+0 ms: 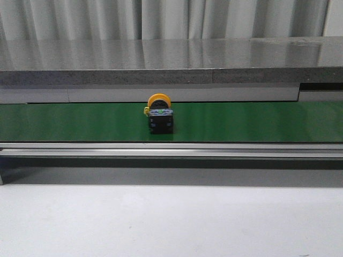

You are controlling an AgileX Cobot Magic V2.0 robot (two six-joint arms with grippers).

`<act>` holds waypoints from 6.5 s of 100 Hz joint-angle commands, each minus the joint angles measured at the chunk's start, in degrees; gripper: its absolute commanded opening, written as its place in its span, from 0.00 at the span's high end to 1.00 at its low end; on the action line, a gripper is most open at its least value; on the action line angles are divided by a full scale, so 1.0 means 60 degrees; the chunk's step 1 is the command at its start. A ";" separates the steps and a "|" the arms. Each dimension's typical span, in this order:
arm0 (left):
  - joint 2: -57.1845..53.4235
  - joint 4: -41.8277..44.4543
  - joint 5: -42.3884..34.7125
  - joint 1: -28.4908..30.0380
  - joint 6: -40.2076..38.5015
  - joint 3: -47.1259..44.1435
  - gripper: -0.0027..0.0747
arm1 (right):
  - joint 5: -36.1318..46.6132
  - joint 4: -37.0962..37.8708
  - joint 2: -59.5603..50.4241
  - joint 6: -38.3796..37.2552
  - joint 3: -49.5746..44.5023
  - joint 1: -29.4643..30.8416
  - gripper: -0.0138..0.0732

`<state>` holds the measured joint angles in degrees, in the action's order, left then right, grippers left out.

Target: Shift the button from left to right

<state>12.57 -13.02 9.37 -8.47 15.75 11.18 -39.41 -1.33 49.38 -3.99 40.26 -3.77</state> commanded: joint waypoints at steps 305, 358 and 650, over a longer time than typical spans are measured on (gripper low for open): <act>0.0081 -0.0007 -0.0687 -0.0047 -0.0010 0.0262 0.96 | -0.0616 0.2550 0.5448 0.0665 0.5075 0.1045 0.68; 0.0081 -0.0007 -0.0687 -0.0047 -0.0010 0.0262 0.96 | 0.0768 0.2574 0.6555 0.0828 0.5075 0.4349 0.68; 0.0081 -0.0007 -0.0687 -0.0047 -0.0010 0.0262 0.96 | 0.5978 -0.0868 -0.1422 0.2493 -0.1767 0.0060 0.33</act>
<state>12.57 -13.02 9.46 -8.47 15.75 11.18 -8.70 -6.36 46.04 10.98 31.06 -3.10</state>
